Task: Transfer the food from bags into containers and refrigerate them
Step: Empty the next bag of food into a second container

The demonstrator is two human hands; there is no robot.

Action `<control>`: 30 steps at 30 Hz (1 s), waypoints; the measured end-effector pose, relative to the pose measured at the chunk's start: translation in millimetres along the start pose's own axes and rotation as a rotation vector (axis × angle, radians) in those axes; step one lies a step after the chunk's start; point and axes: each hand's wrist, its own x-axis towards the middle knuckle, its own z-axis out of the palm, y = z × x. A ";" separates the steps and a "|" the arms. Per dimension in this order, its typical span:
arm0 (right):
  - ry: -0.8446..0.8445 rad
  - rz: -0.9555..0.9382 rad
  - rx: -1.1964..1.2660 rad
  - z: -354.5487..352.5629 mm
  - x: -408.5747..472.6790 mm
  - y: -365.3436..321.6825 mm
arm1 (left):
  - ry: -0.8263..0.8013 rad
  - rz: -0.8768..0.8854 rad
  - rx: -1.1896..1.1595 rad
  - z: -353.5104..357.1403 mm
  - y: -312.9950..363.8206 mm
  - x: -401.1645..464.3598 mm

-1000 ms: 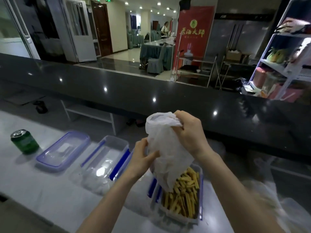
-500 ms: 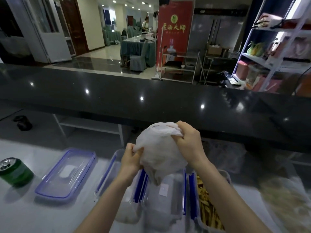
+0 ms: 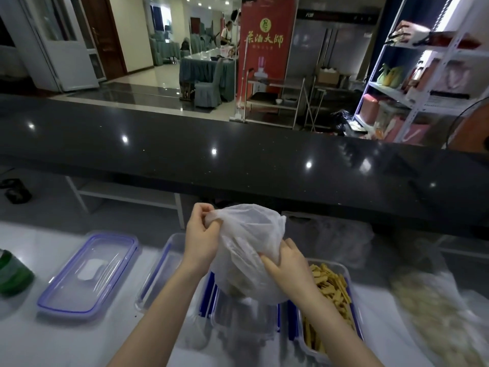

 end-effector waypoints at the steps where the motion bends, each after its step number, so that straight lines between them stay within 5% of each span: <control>1: -0.028 0.008 0.012 2.3 -1.0 1.2 | -0.012 0.010 0.014 2.2 3.2 -1.8; 10: -0.141 0.094 0.182 3.0 -5.0 2.7 | -0.071 0.221 0.170 5.9 23.4 -0.3; 22: 0.212 -0.067 0.123 -17.9 -2.3 0.5 | -0.058 0.249 0.259 -5.7 11.6 -9.6; 26: 0.050 -0.271 0.129 -16.7 5.3 -16.9 | -0.266 0.260 0.257 4.9 15.3 -15.8; 30: -0.087 -0.236 0.115 -9.1 8.1 -16.4 | -0.323 0.117 0.145 3.8 7.6 -21.7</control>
